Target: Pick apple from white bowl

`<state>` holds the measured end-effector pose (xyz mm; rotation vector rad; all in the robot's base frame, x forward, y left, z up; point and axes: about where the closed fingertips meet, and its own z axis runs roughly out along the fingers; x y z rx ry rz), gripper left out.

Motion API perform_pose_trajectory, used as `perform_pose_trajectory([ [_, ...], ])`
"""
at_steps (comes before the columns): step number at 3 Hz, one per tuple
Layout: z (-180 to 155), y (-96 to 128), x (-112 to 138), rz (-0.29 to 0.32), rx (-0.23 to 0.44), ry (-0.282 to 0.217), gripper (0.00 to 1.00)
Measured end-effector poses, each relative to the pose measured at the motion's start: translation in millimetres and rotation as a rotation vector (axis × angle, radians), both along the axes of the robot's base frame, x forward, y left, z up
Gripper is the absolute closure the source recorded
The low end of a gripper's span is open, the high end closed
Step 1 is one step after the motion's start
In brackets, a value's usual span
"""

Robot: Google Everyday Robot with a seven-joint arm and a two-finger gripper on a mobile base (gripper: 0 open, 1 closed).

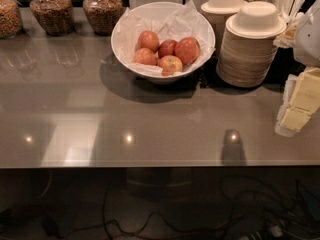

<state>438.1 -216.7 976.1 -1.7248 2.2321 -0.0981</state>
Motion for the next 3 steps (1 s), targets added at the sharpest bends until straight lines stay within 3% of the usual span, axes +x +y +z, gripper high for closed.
perform_pose_trajectory([
  [1,0.7,0.3,0.4,0.0,0.001,-0.004,0.0],
  [2,-1.3,7.8,19.4,0.021,0.041,-0.066,0.0],
  [3,-2.8,26.2,59.9,0.067,0.1,-0.151,0.0],
])
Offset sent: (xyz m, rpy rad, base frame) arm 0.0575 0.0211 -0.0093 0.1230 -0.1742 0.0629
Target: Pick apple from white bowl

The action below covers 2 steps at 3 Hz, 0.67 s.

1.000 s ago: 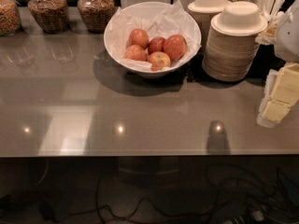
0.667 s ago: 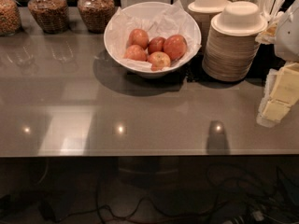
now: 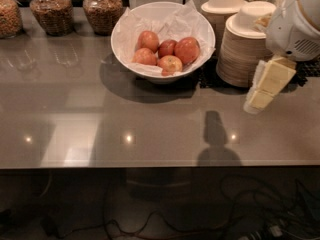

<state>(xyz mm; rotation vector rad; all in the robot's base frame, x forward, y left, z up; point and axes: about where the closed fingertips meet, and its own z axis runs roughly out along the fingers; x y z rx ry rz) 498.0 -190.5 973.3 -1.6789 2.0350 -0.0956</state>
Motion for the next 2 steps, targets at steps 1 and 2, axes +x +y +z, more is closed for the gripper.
perform_pose_trajectory([
  [1,-0.5,23.5,39.7,0.052,0.039,-0.049,0.0],
  [2,1.7,46.5,75.2,0.098,0.073,-0.079,0.0],
])
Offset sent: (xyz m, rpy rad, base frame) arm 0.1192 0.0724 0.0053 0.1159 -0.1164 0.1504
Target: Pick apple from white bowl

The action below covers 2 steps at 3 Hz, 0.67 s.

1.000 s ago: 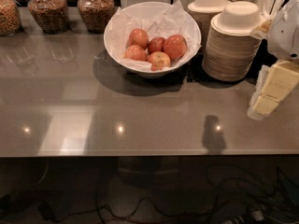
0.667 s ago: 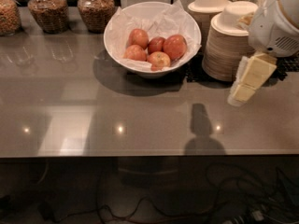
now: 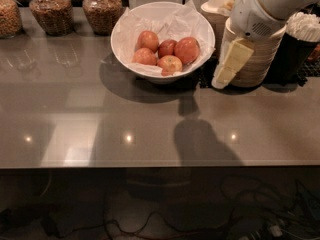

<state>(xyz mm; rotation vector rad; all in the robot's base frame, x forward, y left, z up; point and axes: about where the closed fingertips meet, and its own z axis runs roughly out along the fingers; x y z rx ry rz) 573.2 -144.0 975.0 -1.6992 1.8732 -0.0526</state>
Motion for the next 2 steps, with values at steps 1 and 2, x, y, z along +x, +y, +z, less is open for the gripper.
perform_pose_trajectory([
  [1,0.7,21.7,31.0,0.037,0.041,-0.023,0.0],
  [2,-3.2,38.2,72.0,0.055,0.093,-0.06,0.0],
])
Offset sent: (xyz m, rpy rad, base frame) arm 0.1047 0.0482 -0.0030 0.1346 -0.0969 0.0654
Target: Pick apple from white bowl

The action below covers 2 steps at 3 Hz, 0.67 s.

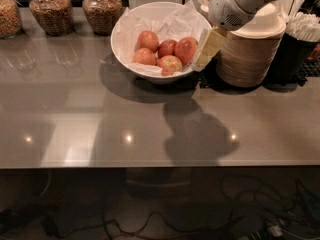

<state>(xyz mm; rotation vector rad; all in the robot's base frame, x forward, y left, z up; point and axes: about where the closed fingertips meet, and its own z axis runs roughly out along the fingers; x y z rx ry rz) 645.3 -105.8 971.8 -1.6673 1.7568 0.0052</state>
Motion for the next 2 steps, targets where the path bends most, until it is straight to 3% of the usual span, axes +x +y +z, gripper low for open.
perform_pose_trajectory([
  [1,0.0,0.0,0.1,0.0,0.0,0.0,0.0],
  [2,-4.0,2.1,12.3,0.013,-0.009,-0.056,0.0],
])
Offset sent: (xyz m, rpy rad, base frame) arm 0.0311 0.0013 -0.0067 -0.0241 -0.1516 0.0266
